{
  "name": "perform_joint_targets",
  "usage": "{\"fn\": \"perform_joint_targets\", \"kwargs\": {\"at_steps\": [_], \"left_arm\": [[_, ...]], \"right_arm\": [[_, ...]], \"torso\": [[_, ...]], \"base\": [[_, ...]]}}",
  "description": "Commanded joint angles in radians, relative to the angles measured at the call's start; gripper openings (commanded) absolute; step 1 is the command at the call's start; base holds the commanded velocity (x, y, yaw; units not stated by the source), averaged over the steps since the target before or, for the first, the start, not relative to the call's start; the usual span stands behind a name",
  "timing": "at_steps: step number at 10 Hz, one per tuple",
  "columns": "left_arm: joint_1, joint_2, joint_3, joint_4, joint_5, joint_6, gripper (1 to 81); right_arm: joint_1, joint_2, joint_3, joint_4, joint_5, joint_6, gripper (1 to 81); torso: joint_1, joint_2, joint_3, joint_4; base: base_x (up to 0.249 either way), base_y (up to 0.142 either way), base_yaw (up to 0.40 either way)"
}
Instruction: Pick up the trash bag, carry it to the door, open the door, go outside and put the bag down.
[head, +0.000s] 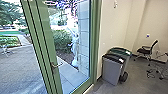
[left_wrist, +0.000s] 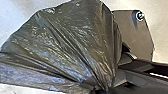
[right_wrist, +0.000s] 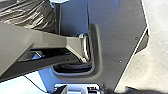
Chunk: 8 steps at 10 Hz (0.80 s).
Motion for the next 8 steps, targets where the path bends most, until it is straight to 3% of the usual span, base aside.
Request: {"fn": "perform_joint_targets", "kwargs": {"at_steps": [1,8], "left_arm": [[-0.060,0.003,0.000,0.006,0.064,0.003,1.0],[-0.060,0.005,0.000,0.007,0.066,0.003,1.0]], "right_arm": [[0.033,0.014,0.004,-0.009,-0.056,-0.003,81.1],[0.034,0.020,0.004,-0.009,-0.056,-0.003,81.1]], "torso": [[0.000,0.000,0.000,0.000],[0.000,0.000,0.000,0.000]], "base": [[0.141,0.000,0.000],[0.134,0.000,0.000]]}}
